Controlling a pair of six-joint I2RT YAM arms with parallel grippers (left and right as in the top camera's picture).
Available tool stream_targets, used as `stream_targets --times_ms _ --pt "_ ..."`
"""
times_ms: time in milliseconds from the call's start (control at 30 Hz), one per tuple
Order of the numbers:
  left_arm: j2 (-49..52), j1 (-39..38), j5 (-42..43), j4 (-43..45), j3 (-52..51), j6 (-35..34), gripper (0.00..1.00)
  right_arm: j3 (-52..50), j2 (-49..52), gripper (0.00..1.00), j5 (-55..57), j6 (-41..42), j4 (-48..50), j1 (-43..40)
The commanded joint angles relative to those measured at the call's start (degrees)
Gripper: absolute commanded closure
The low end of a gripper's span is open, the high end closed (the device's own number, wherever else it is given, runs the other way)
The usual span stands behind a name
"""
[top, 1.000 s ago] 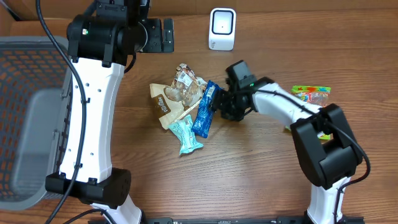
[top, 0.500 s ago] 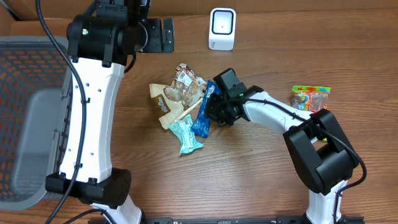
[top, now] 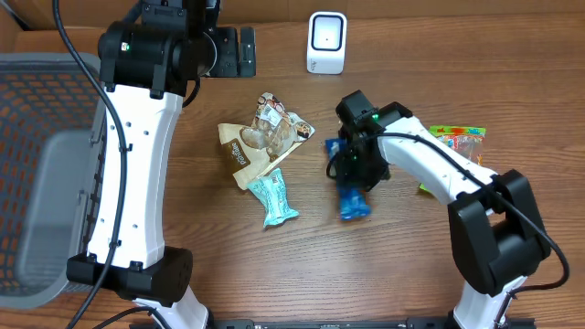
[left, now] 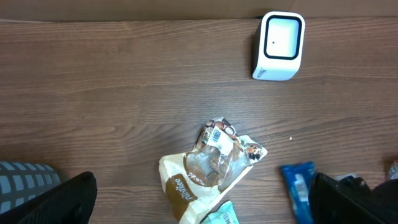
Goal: Scan the item barcode
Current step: 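Grasp the blue packet with right gripper and move it right, then lift the blue packet with the right gripper and turn it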
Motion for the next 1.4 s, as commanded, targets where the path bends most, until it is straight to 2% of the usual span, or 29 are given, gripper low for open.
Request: stream_targets --times_ms 0,67,133,167,200,300,333,367,433,567,867,1033,1167,1367 --pt "0.5 0.3 -0.5 0.2 -0.3 -0.5 0.00 1.5 -1.6 0.87 14.6 -9.4 1.0 1.5" --pt "0.5 0.3 -0.5 0.2 -0.3 -0.5 0.00 1.5 -1.6 0.77 14.6 -9.6 1.8 1.6" --pt "0.5 0.3 -0.5 0.2 -0.3 -0.5 0.00 1.5 -1.6 0.54 13.8 -9.5 1.7 1.5" --pt "0.5 0.3 -0.5 0.2 -0.3 -0.5 0.00 1.5 -1.6 0.51 12.7 -9.2 1.8 1.2" --pt "0.5 0.3 -0.5 0.2 -0.3 -0.5 0.00 1.8 -1.6 0.41 9.3 -7.1 1.9 -0.3" --pt "0.5 0.3 -0.5 0.2 -0.3 -0.5 0.00 3.0 -1.6 0.35 -1.5 -7.4 1.6 -6.4" --pt "0.5 0.2 -0.5 0.2 -0.3 -0.5 0.00 3.1 -1.6 0.26 -6.9 -8.7 2.1 -10.0" --pt "0.5 0.2 -0.5 0.2 -0.3 -0.5 0.00 3.1 -1.6 0.24 -9.5 -10.0 2.2 -11.4" --pt "0.5 0.2 -0.5 0.2 -0.3 -0.5 0.00 2.8 -1.5 0.23 -19.3 -17.3 2.5 -16.3" --pt "0.5 0.2 -0.5 0.2 -0.3 -0.5 0.00 1.2 -0.3 0.23 -25.5 -25.9 3.5 -20.3" --pt "0.5 0.2 -0.5 0.2 -0.3 -0.5 0.00 -1.9 6.8 0.26 -30.9 -31.3 8.1 -19.1" --pt "0.5 0.2 -0.5 0.2 -0.3 -0.5 0.00 -3.2 9.5 0.36 -30.9 -33.2 9.5 -19.2" --pt "0.5 0.2 -0.5 0.2 -0.3 -0.5 0.00 -4.5 9.6 0.53 -31.9 -33.1 12.3 -19.1" --pt "0.5 0.2 -0.5 0.2 -0.3 -0.5 0.00 -8.5 9.6 0.55 -33.0 -32.9 16.1 -19.2"
